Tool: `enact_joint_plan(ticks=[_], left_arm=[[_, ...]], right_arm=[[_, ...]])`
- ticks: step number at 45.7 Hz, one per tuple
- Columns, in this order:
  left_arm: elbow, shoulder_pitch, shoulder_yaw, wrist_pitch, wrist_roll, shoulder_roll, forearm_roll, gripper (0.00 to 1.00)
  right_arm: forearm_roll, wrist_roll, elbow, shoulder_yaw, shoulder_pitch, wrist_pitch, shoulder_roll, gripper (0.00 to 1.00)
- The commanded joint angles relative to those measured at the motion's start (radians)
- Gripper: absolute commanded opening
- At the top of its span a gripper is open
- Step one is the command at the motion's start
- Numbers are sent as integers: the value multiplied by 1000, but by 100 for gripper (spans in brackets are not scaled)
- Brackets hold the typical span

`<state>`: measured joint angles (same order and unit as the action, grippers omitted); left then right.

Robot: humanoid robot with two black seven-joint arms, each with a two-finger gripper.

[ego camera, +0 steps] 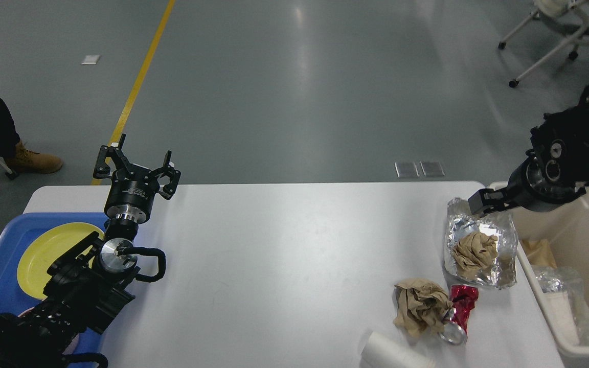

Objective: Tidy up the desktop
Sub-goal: 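Raise the right gripper out of the bin and over the foil bag, then lower the right gripper and close it on the foil snack bag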

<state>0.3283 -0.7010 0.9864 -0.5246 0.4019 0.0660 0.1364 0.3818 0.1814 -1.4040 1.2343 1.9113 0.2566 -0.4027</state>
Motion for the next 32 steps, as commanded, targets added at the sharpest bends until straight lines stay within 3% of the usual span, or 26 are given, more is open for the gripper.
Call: enact_joint_plan(ticks=[1, 13, 32], left_arm=[[0, 0, 0, 0, 0, 0, 0, 96], [0, 0, 0, 0, 0, 0, 0, 96], [0, 0, 0, 0, 0, 0, 0, 96]], right_arm=[[0, 0, 163, -13, -188, -22, -1, 94], [5, 0, 454, -121, -524, -23, -2, 93], [6, 0, 557, -168, -679, -46, -1, 87]])
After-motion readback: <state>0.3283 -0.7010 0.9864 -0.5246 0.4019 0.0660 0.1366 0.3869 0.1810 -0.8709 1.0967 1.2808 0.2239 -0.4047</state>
